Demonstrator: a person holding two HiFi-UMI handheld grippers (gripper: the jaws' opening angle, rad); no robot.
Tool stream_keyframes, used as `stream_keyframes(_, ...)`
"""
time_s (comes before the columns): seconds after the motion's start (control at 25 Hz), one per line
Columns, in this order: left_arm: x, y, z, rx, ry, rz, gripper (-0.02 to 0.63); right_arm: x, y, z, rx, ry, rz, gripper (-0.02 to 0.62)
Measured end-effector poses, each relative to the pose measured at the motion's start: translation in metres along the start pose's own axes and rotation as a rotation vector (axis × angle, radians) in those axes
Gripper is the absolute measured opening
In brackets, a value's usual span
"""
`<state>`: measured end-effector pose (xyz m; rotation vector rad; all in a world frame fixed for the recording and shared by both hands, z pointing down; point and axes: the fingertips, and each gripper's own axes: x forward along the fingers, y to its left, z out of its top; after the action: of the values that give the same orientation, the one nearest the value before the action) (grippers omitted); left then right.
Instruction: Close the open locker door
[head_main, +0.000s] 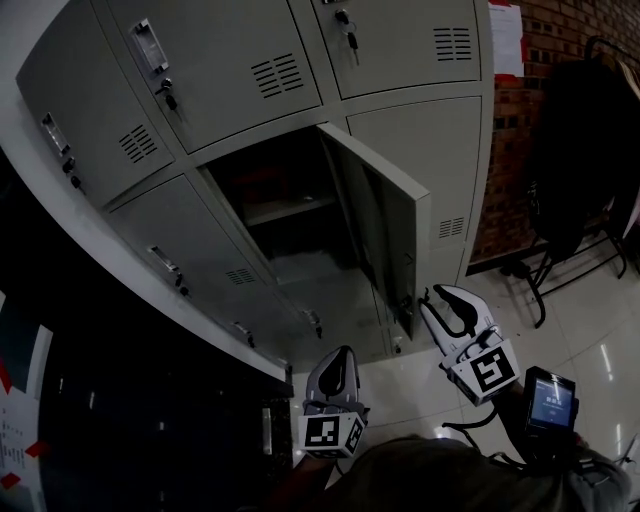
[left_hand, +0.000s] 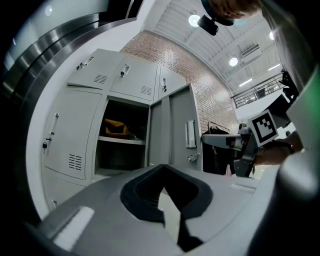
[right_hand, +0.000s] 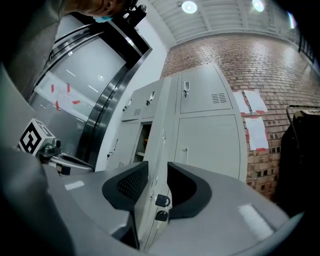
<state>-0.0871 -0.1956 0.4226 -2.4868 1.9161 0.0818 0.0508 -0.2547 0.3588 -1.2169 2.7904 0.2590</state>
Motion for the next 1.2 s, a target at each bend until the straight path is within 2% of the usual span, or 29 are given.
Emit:
stream_keyframes(0.32, -0.005, 0.001, 0.0, 0.001, 0.0, 0.037, 0.002, 0.008, 0.02, 0.003, 0.005, -0.013, 0.123, 0.138)
stream_keyframes(0.72, -0.028, 0.023, -0.001, 0.032, 0.021, 0.136, 0.002, 0.037, 0.07, 0.005, 0.003, -0.027, 0.355, 0.179)
stream_keyframes(0.92, -0.039, 0.048, 0.0, 0.041, 0.025, 0.173, 0.002, 0.056, 0.102, 0.005, 0.002, -0.044, 0.422, 0.139)
stream_keyframes(1.08, -0.049, 0.069, 0.002, 0.044, 0.029, 0.189, 0.002, 0.076, 0.121, 0.001, 0.018, -0.02, 0.457, 0.158)
stream_keyframes(1.2, -0.055, 0.087, -0.004, 0.042, 0.028, 0.203, 0.002, 0.093, 0.138, -0.001, 0.014, -0.011, 0.492, 0.142)
